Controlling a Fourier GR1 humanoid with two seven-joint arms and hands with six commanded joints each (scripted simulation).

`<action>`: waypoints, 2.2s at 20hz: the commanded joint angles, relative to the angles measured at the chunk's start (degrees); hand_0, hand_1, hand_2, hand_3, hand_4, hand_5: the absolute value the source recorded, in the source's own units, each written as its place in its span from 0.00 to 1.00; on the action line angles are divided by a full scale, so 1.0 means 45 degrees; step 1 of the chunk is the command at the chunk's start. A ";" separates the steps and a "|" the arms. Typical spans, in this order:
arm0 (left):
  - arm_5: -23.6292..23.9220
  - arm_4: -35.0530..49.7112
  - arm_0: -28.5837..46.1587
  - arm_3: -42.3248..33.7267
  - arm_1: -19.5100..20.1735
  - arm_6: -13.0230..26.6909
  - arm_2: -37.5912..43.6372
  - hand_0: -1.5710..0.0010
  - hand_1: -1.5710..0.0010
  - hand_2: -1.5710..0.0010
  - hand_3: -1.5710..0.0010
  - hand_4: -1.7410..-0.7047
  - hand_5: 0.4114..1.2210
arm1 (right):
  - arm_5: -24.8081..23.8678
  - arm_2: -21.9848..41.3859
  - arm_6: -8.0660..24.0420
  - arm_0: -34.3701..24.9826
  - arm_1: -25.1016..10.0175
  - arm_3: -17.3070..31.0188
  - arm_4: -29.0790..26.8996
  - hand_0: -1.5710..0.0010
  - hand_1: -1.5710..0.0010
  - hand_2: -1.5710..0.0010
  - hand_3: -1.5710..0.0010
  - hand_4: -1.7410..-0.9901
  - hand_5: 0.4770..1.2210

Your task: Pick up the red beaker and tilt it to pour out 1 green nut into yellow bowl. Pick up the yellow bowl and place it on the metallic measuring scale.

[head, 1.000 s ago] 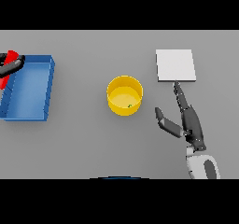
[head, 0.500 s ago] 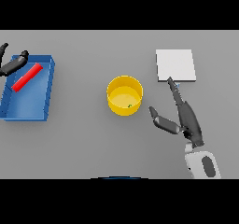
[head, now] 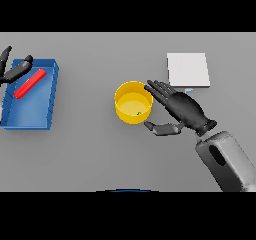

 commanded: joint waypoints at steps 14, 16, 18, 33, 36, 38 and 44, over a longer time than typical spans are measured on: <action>-0.0151 -0.0041 -0.0093 0.0400 0.0165 -0.0231 0.0127 1.00 1.00 1.00 1.00 0.90 0.36 | 0.2530 0.2950 -0.1597 -0.4094 0.0066 0.3975 0.2131 1.00 1.00 1.00 1.00 0.77 0.25; -0.0240 -0.0049 -0.0007 0.0355 0.0276 -0.0409 0.0133 1.00 1.00 1.00 1.00 0.90 0.36 | 0.2954 0.3159 -0.1549 -0.4517 0.0182 0.4471 0.2214 1.00 1.00 1.00 1.00 0.77 0.26; -0.0343 0.0004 0.0047 0.0336 0.0364 -0.0553 0.0174 1.00 1.00 1.00 1.00 0.91 0.36 | 0.3117 0.3379 -0.1443 -0.4968 0.0461 0.5112 0.2369 1.00 1.00 1.00 1.00 0.75 0.27; -0.0358 -0.0087 0.0013 0.0476 0.0403 -0.0661 0.0142 1.00 1.00 1.00 1.00 0.92 0.37 | 0.3138 0.3777 -0.2014 -0.5434 0.0744 0.6434 0.2474 0.29 0.30 0.32 0.44 0.22 0.85; -0.0340 -0.0170 0.0011 0.0526 0.0349 -0.0610 0.0055 1.00 1.00 1.00 1.00 0.92 0.37 | 0.3612 0.3754 -0.1862 -0.5444 0.0583 0.6110 0.2282 0.15 0.16 0.21 0.32 0.11 0.93; -0.0421 -0.0157 -0.0048 0.0447 0.0377 -0.0610 0.0019 1.00 1.00 1.00 1.00 0.92 0.37 | 0.3917 0.3726 -0.1643 -0.5451 0.0564 0.6005 0.2172 0.10 0.10 0.16 0.28 0.07 0.95; -0.0363 -0.0194 -0.0107 0.0508 0.0329 -0.0470 0.0002 1.00 1.00 1.00 1.00 0.93 0.36 | 0.4299 0.3375 -0.1530 -0.5608 0.0166 0.5088 0.1799 0.02 0.03 0.08 0.25 0.02 0.99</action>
